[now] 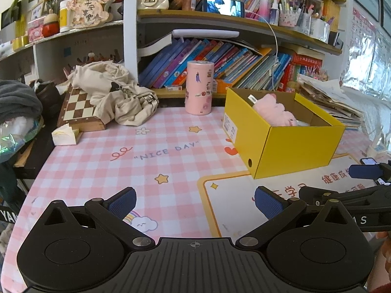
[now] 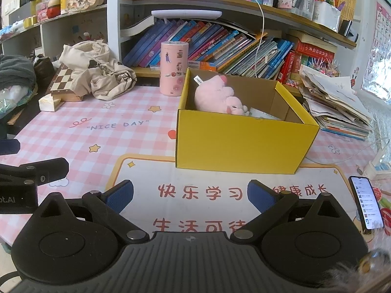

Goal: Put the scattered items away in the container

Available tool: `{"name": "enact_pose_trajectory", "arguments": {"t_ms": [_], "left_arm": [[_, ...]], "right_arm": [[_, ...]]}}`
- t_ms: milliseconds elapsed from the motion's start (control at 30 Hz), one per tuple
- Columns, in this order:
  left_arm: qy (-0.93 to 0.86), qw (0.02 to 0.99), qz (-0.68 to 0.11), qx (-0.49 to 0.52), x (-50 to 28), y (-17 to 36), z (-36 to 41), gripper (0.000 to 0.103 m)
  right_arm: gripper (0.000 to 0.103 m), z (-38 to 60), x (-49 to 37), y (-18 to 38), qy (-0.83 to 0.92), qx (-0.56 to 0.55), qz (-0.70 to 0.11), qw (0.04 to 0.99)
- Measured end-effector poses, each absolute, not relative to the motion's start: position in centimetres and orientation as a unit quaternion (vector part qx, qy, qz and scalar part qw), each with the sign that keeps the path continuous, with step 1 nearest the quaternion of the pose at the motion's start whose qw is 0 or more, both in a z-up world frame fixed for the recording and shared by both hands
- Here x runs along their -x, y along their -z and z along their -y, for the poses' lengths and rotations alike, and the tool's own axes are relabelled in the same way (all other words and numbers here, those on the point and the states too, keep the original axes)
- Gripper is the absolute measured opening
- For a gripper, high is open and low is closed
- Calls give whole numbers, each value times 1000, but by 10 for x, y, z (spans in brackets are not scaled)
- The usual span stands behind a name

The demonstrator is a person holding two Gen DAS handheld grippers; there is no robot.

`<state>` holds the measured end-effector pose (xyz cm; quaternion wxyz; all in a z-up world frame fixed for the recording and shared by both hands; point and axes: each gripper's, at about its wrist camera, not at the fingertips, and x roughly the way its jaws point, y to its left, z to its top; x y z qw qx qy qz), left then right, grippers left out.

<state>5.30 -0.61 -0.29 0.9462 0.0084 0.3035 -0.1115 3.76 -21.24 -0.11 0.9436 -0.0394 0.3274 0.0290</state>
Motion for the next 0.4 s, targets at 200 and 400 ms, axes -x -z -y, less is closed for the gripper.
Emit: {"name": "enact_pose_trajectory", "arguments": {"t_ms": [200, 400], "left_arm": [[118, 947, -297, 0, -51, 3, 5, 103], [123, 947, -296, 11, -53, 3, 5, 103]], "right_arm": [[101, 211, -39, 2, -28, 41, -330, 943], [101, 210, -41, 3, -30, 46, -335, 940]]}}
